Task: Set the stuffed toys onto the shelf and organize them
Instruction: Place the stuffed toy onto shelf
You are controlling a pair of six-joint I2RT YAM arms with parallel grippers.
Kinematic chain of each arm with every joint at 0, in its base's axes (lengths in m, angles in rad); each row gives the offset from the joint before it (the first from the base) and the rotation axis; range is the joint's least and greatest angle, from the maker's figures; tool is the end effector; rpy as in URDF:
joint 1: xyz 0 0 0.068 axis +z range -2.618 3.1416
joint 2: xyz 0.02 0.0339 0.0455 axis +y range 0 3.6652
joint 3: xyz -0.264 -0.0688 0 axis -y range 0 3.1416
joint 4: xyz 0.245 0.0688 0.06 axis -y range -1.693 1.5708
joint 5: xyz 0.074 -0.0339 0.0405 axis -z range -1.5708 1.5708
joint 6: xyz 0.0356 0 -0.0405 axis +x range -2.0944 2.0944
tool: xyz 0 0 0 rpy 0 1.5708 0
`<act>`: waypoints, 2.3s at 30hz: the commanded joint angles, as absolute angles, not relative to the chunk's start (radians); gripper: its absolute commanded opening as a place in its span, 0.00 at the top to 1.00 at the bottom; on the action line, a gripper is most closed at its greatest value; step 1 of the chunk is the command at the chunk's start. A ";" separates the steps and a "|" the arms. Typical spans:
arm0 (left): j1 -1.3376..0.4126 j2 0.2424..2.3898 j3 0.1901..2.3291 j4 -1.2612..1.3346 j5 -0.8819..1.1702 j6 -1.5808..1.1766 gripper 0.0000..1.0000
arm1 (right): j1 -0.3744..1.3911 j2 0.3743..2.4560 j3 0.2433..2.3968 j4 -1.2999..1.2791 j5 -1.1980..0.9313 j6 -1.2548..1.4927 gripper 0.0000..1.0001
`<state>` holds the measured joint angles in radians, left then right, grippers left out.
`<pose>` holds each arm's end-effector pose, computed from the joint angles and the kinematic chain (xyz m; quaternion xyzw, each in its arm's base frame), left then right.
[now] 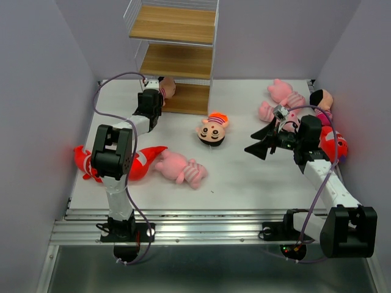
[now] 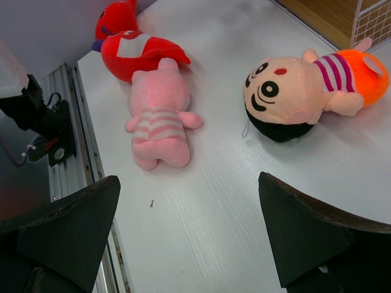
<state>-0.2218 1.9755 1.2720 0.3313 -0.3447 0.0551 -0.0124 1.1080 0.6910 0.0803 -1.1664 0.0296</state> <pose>0.4414 -0.0872 0.2043 0.0165 0.8191 0.0949 0.5656 0.2339 0.0298 0.2763 -0.3043 0.6873 0.4533 0.4791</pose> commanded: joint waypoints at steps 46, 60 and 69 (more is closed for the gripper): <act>-0.446 1.285 0.744 0.441 0.396 -0.583 0.13 | -0.008 1.138 0.819 -0.199 -1.091 -0.273 0.00; -0.560 1.623 0.679 0.864 0.206 -1.052 0.12 | -0.008 1.155 0.815 -0.201 -1.095 -0.282 0.00; -0.564 1.808 0.718 1.006 0.150 -1.179 0.16 | -0.008 1.155 0.813 -0.206 -1.109 -0.285 0.00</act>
<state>-0.5575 1.7729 0.6785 0.8585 0.1963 -1.1034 -0.0124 1.1564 0.7738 -0.2100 -1.0954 -0.2668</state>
